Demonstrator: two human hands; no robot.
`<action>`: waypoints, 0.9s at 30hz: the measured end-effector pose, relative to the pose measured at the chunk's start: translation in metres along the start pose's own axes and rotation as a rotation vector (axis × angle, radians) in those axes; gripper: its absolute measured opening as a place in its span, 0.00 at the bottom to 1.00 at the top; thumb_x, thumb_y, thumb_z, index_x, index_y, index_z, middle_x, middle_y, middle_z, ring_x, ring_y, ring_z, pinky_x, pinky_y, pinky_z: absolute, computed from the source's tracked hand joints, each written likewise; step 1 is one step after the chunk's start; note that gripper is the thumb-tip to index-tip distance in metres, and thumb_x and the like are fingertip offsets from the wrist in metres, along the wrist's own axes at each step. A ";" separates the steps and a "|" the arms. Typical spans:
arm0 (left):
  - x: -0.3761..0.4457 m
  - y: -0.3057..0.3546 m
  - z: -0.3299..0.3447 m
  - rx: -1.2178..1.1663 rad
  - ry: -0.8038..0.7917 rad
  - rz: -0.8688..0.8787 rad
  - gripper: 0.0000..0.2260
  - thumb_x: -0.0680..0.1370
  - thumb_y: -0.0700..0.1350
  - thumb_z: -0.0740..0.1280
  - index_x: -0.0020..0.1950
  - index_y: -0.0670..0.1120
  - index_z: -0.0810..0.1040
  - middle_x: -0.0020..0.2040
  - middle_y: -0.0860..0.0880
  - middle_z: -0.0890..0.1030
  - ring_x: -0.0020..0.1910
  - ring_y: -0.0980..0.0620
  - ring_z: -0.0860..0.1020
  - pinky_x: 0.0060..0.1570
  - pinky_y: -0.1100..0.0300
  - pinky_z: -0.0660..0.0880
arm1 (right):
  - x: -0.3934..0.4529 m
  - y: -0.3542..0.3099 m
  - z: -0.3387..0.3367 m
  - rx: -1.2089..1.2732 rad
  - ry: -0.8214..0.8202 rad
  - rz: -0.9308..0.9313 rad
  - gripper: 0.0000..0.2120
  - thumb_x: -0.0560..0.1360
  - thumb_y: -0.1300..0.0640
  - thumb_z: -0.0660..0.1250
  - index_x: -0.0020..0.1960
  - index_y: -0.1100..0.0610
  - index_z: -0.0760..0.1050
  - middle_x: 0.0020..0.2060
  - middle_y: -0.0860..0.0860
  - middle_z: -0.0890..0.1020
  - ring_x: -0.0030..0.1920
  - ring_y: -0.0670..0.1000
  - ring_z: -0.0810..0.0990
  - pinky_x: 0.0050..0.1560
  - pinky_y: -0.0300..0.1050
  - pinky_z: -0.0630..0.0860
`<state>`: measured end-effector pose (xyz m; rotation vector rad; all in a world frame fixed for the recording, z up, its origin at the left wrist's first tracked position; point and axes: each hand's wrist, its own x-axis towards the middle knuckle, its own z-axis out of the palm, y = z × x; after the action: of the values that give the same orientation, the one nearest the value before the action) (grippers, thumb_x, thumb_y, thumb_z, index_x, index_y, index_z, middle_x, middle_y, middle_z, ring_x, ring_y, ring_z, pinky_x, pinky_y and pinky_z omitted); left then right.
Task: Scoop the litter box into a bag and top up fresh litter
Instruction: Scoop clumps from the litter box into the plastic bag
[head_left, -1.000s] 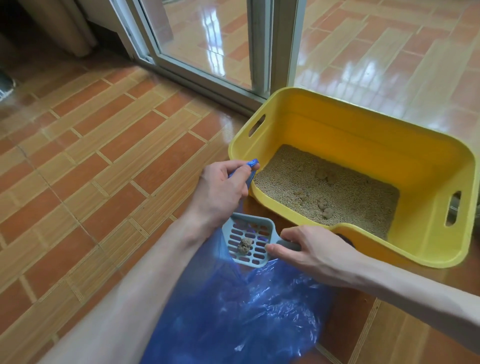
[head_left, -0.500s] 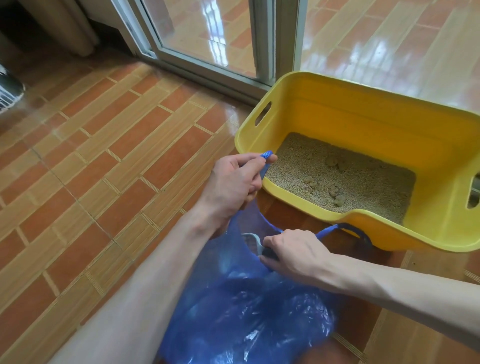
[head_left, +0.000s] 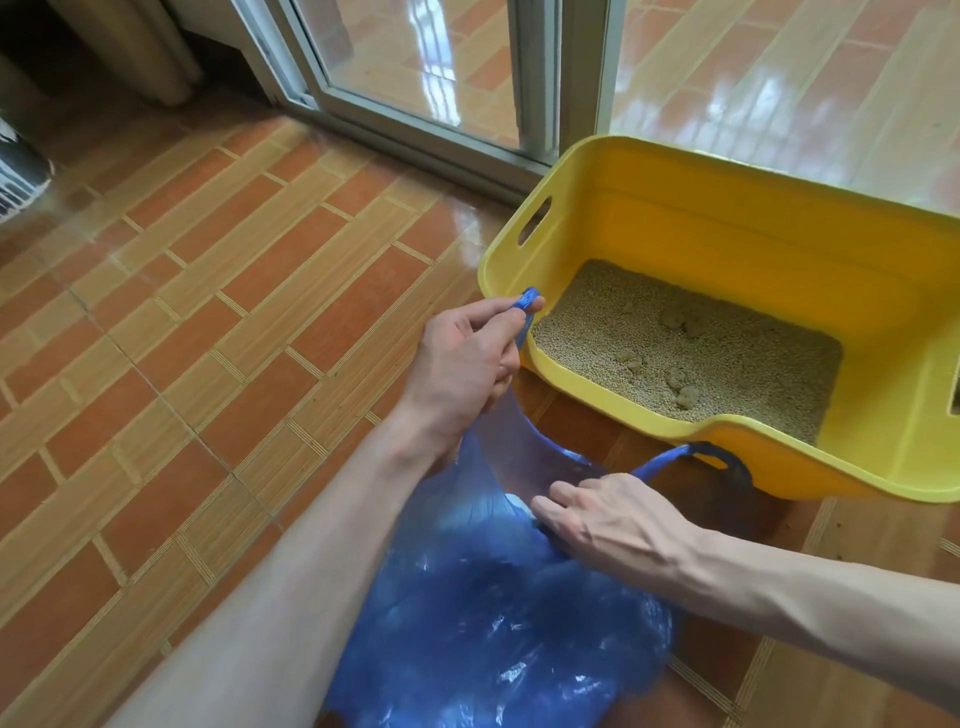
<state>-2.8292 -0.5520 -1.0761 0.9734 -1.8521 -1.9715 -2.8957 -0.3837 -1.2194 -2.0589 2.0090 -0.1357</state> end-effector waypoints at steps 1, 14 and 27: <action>0.000 -0.001 0.000 -0.003 -0.001 -0.003 0.12 0.85 0.41 0.61 0.61 0.42 0.83 0.25 0.53 0.60 0.21 0.57 0.55 0.21 0.68 0.54 | -0.002 0.000 -0.004 0.061 0.004 0.000 0.34 0.75 0.43 0.33 0.56 0.58 0.73 0.45 0.57 0.79 0.41 0.62 0.80 0.41 0.58 0.78; 0.002 -0.006 -0.003 -0.050 0.002 -0.032 0.12 0.85 0.42 0.60 0.60 0.42 0.83 0.25 0.54 0.61 0.21 0.58 0.56 0.21 0.67 0.54 | -0.026 0.019 -0.064 -0.080 0.103 0.263 0.18 0.80 0.36 0.57 0.43 0.51 0.64 0.36 0.46 0.79 0.33 0.53 0.79 0.26 0.44 0.65; 0.007 -0.008 -0.001 -0.049 0.032 -0.027 0.12 0.85 0.42 0.60 0.58 0.44 0.84 0.27 0.50 0.59 0.21 0.56 0.55 0.22 0.68 0.54 | -0.070 0.066 -0.173 -0.235 0.322 0.603 0.18 0.77 0.34 0.57 0.41 0.48 0.70 0.25 0.48 0.73 0.28 0.57 0.75 0.25 0.39 0.58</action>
<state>-2.8313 -0.5556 -1.0857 1.0144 -1.7741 -1.9946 -3.0048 -0.3359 -1.0617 -1.5189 2.8719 -0.1221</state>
